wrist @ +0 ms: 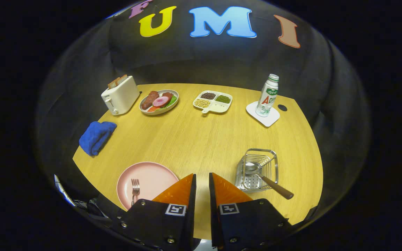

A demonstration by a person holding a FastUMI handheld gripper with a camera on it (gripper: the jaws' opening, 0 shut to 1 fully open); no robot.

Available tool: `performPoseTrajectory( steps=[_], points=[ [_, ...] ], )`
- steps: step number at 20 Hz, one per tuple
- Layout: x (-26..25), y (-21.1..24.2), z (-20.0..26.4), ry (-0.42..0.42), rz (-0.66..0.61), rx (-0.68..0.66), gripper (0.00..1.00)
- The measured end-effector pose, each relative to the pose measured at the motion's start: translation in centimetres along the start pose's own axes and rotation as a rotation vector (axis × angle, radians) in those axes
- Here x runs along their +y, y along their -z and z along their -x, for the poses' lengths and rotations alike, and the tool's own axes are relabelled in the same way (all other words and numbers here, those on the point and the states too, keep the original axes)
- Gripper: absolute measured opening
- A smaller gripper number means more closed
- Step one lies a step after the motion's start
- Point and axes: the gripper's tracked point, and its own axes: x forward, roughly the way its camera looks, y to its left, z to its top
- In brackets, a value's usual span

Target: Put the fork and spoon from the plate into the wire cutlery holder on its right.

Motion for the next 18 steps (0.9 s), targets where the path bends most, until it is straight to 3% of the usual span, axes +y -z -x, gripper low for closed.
performPoseTrajectory(
  steps=[9, 18],
  points=[
    [10.0, 3.7, -2.4, -0.146, 0.094, 0.079, 0.2],
    [15.0, 10.4, -3.5, -0.22, 0.113, 0.208, 0.2]
  ],
)
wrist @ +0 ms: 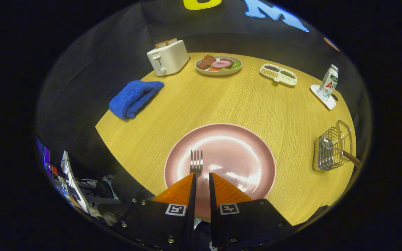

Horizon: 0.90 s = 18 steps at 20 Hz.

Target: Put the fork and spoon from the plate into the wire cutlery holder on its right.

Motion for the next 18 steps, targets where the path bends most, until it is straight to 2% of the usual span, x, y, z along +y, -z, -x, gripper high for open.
performPoseTrajectory(
  steps=[5, 14, 15, 16, 18],
  points=[
    [1.0, 2.7, -1.1, -0.012, -0.012, 0.059, 0.2],
    [0.6, 4.1, -2.1, -0.018, -0.017, 0.115, 0.2],
    [0.2, 4.0, -1.5, -0.008, -0.021, 0.11, 0.18],
    [0.4, 4.1, -1.8, -0.011, -0.016, 0.117, 0.1],
    [0.1, 3.8, -1.1, -0.01, 0.018, 0.11, 0.1]
  ],
)
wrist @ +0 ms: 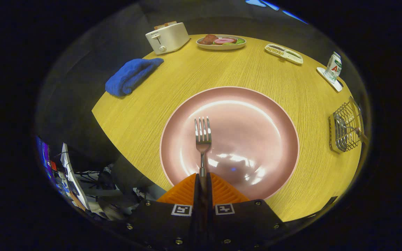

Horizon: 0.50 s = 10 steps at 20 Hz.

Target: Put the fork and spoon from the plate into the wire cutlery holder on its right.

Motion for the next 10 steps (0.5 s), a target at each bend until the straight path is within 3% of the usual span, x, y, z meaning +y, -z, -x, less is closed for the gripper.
performPoseTrajectory(
  steps=[1, 10],
  points=[
    [0.3, 0.1, -0.6, -0.006, 0.014, 0.003, 0.03],
    [-0.6, -1.2, 0.0, -0.024, -0.048, -0.019, 0.03]
  ],
)
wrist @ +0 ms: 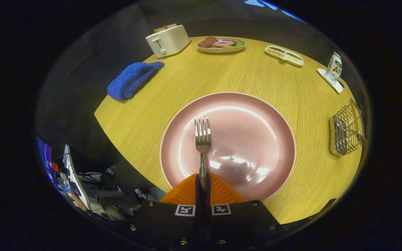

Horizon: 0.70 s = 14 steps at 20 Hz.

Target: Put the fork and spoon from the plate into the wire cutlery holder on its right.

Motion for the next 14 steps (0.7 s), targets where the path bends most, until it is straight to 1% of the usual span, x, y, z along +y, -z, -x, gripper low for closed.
performPoseTrajectory(
  steps=[8, 14],
  points=[
    [-3.3, -2.4, 2.4, 0.036, -0.079, -0.072, 0.03],
    [-8.5, -3.7, 5.7, 0.105, -0.165, -0.137, 0.03]
  ],
)
